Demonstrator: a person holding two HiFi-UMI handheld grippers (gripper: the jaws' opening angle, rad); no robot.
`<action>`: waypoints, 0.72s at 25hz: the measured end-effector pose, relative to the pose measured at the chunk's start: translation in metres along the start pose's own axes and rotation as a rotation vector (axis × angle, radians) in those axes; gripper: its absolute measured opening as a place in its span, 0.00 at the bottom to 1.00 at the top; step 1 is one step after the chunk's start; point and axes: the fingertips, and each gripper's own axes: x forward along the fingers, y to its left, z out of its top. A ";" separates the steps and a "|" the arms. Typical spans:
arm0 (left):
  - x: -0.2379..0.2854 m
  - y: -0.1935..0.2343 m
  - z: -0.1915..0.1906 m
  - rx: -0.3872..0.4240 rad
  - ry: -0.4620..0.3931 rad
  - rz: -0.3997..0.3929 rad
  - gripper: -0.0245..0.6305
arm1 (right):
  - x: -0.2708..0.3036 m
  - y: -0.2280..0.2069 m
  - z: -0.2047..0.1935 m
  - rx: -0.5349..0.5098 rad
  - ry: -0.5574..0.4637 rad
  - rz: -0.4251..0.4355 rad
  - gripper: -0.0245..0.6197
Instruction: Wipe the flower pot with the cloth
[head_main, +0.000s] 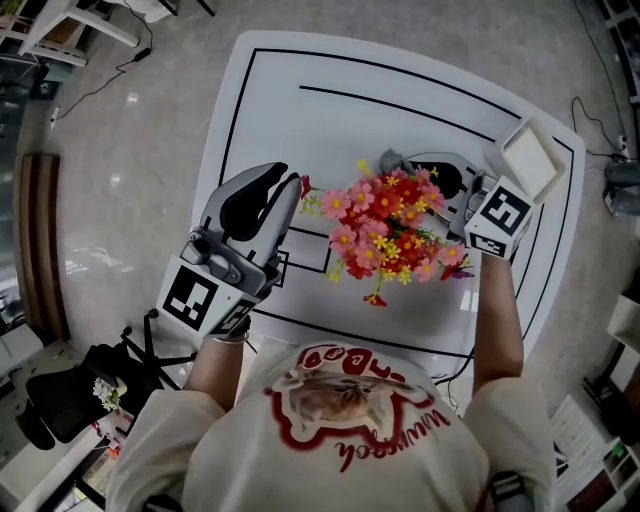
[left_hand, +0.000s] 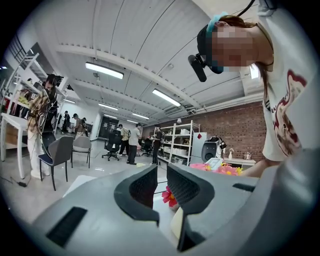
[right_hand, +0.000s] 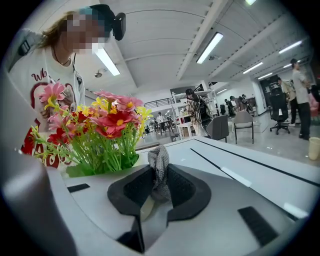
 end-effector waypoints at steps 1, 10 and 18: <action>-0.001 0.000 0.000 0.005 0.001 0.000 0.13 | -0.001 0.000 0.000 -0.001 0.000 -0.005 0.15; -0.001 -0.010 0.007 0.016 -0.005 -0.023 0.13 | -0.013 0.004 0.000 0.007 -0.010 -0.039 0.15; 0.000 -0.019 0.012 0.030 -0.010 -0.047 0.13 | -0.023 0.009 -0.005 0.015 -0.012 -0.067 0.15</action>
